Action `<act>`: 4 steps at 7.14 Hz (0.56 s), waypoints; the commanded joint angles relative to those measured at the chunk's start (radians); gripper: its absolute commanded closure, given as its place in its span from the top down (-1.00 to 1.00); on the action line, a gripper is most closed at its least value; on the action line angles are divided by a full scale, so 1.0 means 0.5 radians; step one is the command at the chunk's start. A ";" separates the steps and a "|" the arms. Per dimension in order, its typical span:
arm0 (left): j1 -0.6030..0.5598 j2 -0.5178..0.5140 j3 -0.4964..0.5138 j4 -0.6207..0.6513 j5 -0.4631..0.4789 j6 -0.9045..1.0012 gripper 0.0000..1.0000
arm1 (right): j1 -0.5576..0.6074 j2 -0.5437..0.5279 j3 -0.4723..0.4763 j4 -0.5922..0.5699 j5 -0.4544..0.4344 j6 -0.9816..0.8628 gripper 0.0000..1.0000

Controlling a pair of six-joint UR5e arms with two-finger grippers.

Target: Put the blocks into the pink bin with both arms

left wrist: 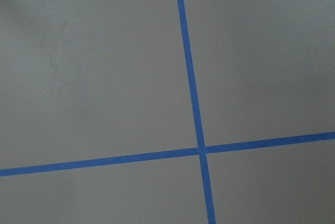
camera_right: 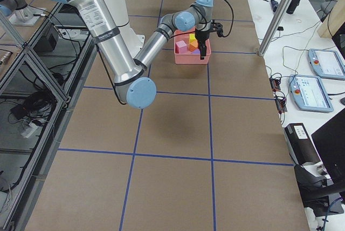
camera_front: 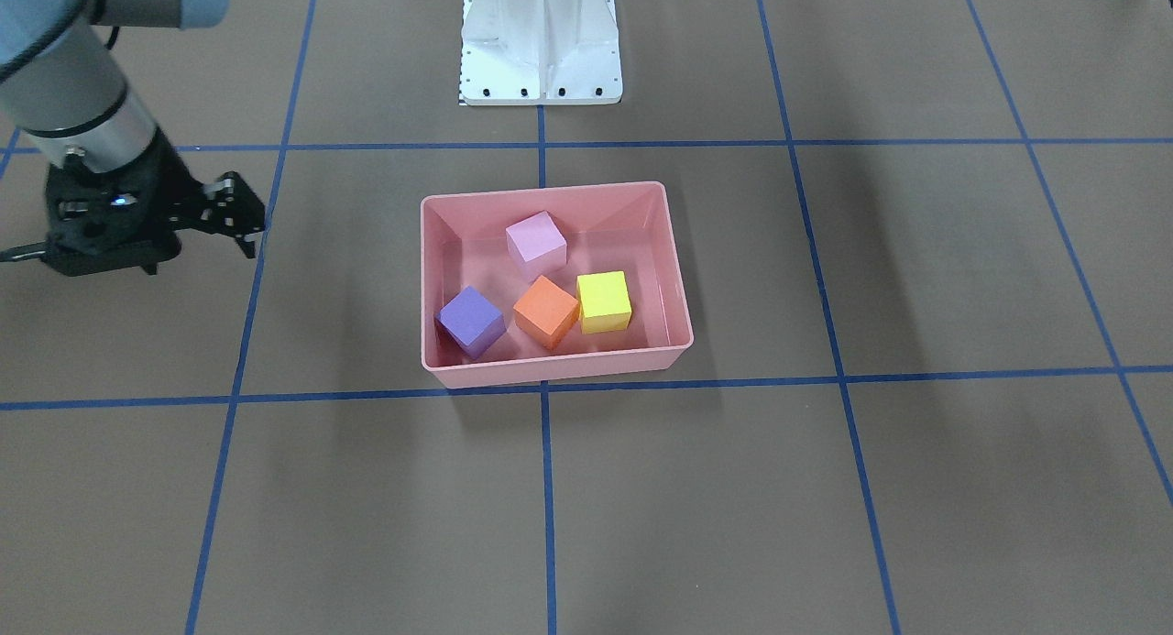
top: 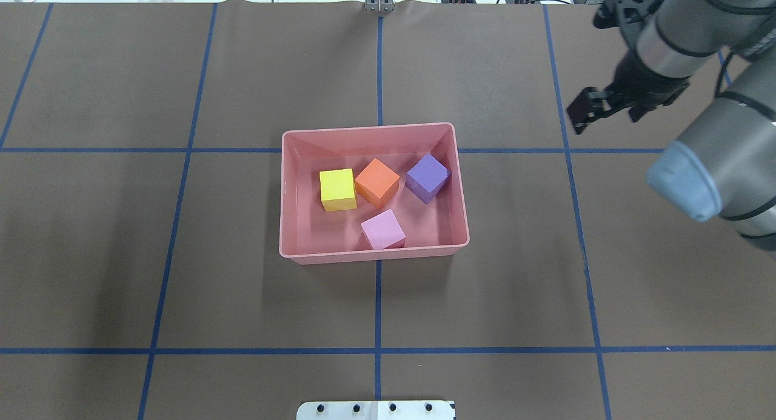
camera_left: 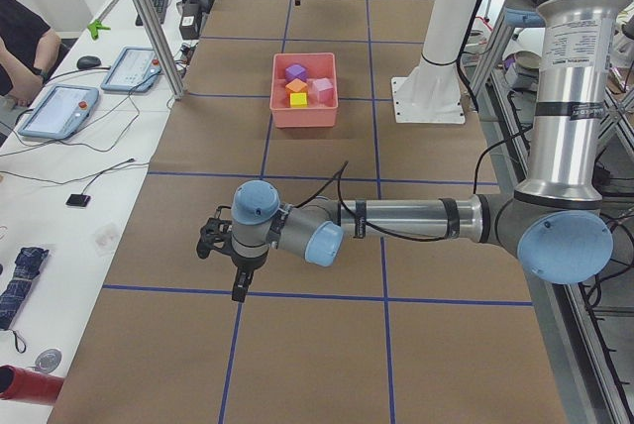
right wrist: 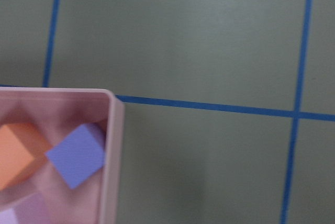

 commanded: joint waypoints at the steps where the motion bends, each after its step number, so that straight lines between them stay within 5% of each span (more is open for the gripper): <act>1: -0.004 -0.003 -0.018 0.022 -0.032 0.001 1.00 | 0.475 -0.325 -0.137 0.004 0.229 -0.794 1.00; 4: -0.096 -0.003 -0.330 0.556 -0.088 0.333 1.00 | 0.865 -0.620 -0.376 0.040 0.252 -1.265 1.00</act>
